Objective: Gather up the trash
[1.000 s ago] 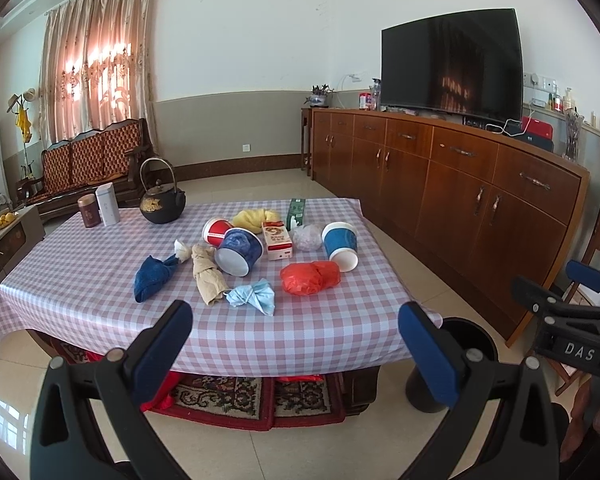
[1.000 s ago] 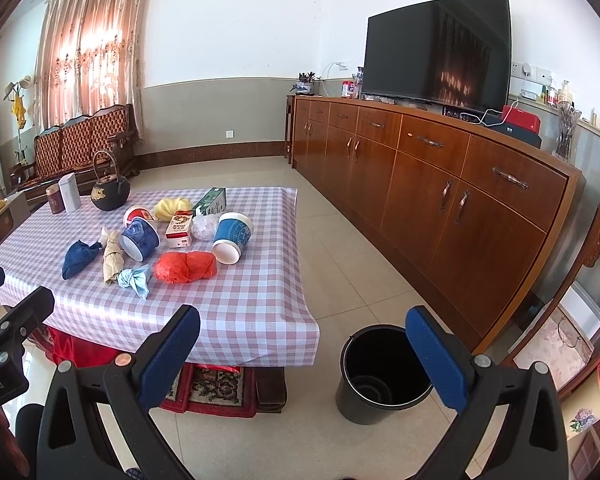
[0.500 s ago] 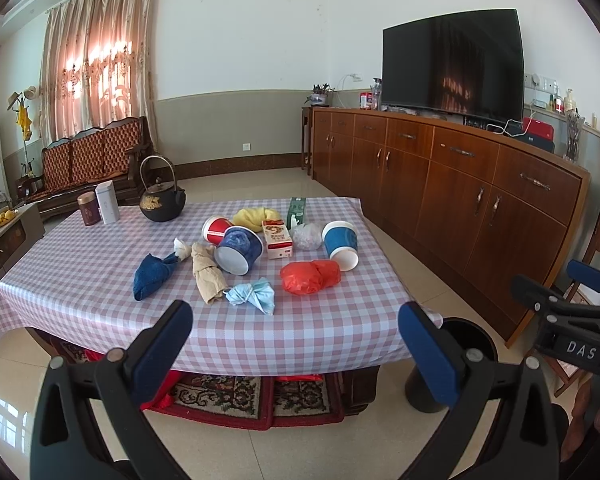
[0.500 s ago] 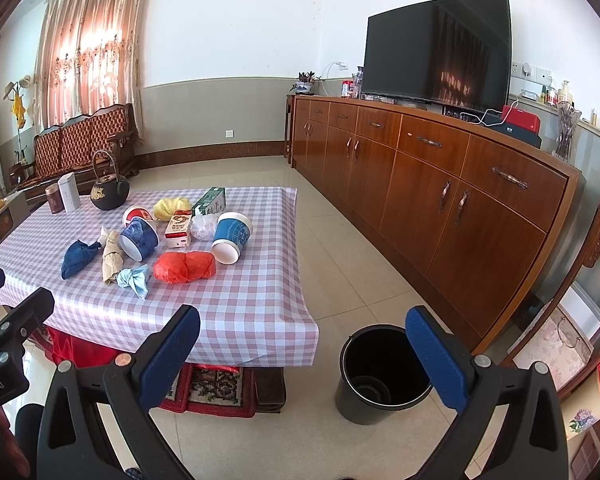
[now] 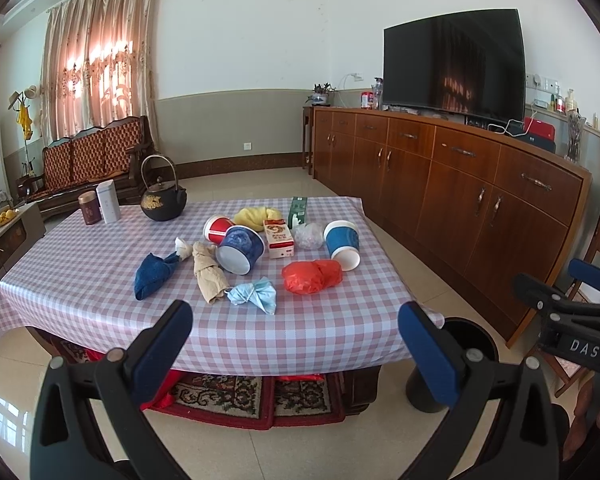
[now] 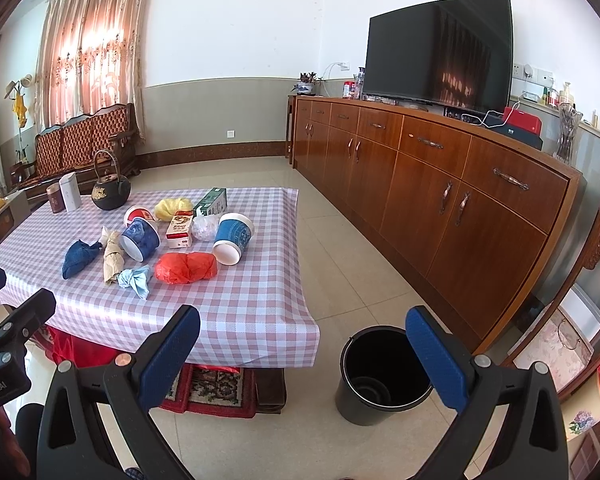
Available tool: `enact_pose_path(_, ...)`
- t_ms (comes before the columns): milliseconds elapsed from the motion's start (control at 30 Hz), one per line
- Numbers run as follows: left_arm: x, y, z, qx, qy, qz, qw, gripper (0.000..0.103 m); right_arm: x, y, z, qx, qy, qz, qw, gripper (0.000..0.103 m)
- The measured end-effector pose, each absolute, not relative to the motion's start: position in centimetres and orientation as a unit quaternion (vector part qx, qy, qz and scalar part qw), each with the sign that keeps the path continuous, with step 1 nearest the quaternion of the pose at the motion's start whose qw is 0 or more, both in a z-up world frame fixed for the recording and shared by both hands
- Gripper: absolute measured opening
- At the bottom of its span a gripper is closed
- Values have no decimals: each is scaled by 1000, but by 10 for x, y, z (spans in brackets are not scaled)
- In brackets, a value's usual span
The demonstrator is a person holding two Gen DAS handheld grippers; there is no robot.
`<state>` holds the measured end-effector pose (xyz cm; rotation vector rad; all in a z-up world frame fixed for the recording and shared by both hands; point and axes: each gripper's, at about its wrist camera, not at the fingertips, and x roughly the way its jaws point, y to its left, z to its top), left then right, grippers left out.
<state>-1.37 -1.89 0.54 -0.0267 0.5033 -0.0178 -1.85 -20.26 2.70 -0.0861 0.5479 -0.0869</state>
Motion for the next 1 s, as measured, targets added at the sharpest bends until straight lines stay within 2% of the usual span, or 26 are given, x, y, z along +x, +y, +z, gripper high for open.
enact_pose_path(733,-7,-8,-3,-4,253,9,967,103,-15,-202,23,-29,273,-6,962,103)
enact_pose_path(1000,11,27,-23,-48,279,6,959,103,10,-190,9,-27,290,24,956,103)
